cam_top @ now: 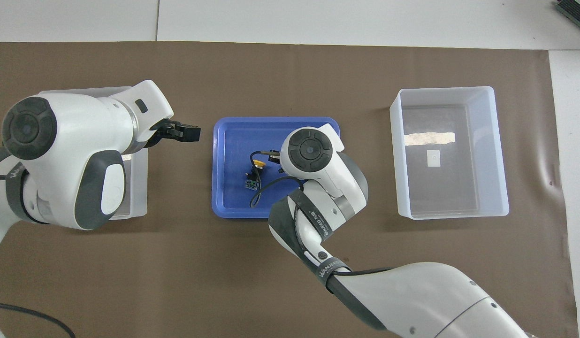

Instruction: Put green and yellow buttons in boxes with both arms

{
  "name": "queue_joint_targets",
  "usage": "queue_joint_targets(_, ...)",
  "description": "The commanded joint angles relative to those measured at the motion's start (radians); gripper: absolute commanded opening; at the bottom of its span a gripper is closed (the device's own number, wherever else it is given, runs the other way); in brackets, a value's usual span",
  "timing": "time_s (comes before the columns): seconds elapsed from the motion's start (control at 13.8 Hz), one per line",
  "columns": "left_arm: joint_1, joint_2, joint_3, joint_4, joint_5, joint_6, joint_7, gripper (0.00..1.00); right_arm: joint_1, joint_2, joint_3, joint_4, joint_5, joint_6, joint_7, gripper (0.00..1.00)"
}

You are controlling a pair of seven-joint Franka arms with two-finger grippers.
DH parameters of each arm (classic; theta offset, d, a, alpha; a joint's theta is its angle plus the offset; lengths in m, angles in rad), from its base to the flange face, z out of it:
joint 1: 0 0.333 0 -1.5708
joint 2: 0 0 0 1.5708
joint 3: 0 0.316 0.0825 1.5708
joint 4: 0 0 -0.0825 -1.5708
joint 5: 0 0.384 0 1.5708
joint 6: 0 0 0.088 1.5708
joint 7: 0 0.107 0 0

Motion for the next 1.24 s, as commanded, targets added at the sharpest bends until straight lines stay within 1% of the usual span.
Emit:
queue_joint_targets(0.0, -0.031, 0.014, 0.014, -0.014, -0.017, 0.053, 0.019, 1.0, -0.077, -0.152, 0.009, -0.014, -0.006, -0.123, -0.059, 0.0)
queue_joint_targets(0.07, -0.055, 0.011, 0.014, -0.028, -0.019, 0.067, 0.016, 1.0, -0.111, -0.189, 0.009, -0.014, -0.003, -0.158, -0.103, 0.0)
queue_joint_targets(0.29, -0.123, 0.001, 0.016, -0.104, -0.019, 0.142, -0.007, 1.0, -0.247, -0.246, 0.007, -0.016, -0.003, -0.252, -0.253, 0.0)
queue_joint_targets(0.44, -0.189, -0.006, 0.016, -0.152, -0.019, 0.15, -0.024, 1.0, -0.342, -0.252, 0.007, -0.02, -0.003, -0.262, -0.443, 0.0)
queue_joint_targets(0.51, -0.206, -0.006, 0.016, -0.164, -0.019, 0.152, -0.025, 1.0, -0.382, -0.252, 0.007, -0.029, -0.003, -0.254, -0.514, 0.0)
queue_joint_targets(0.65, -0.236, 0.016, 0.016, -0.176, -0.019, 0.152, -0.03, 1.0, -0.45, -0.253, 0.007, -0.058, -0.003, -0.242, -0.663, 0.0)
queue_joint_targets(0.73, -0.267, 0.039, 0.016, -0.189, -0.019, 0.165, -0.034, 1.0, -0.492, -0.252, 0.007, -0.08, -0.003, -0.219, -0.756, 0.0)
queue_joint_targets(0.8, -0.278, 0.051, 0.016, -0.209, -0.019, 0.202, -0.036, 1.0, -0.525, -0.252, 0.007, -0.121, -0.003, -0.156, -0.812, 0.0)
queue_joint_targets(0.87, -0.281, 0.06, 0.016, -0.229, -0.019, 0.245, -0.041, 1.0, -0.54, -0.25, 0.007, -0.168, -0.003, -0.09, -0.84, 0.0)
queue_joint_targets(0.94, -0.308, 0.073, 0.016, -0.241, -0.019, 0.268, -0.063, 1.0, -0.565, -0.243, 0.007, -0.213, -0.003, -0.028, -0.861, 0.0)
queue_joint_targets(1.02, -0.321, 0.098, 0.016, -0.243, -0.019, 0.274, -0.076, 1.0, -0.577, -0.229, 0.009, -0.236, 0.005, 0.031, -0.861, 0.0)
queue_joint_targets(1.09, -0.333, 0.134, 0.016, -0.235, -0.019, 0.297, -0.097, 1.0, -0.585, -0.205, 0.007, -0.249, 0.057, 0.069, -0.867, 0.0)
queue_joint_targets(1.16, -0.344, 0.164, 0.016, -0.241, -0.019, 0.354, -0.12, 1.0, -0.602, -0.186, 0.007, -0.255, 0.086, 0.094, -0.877, 0.0)
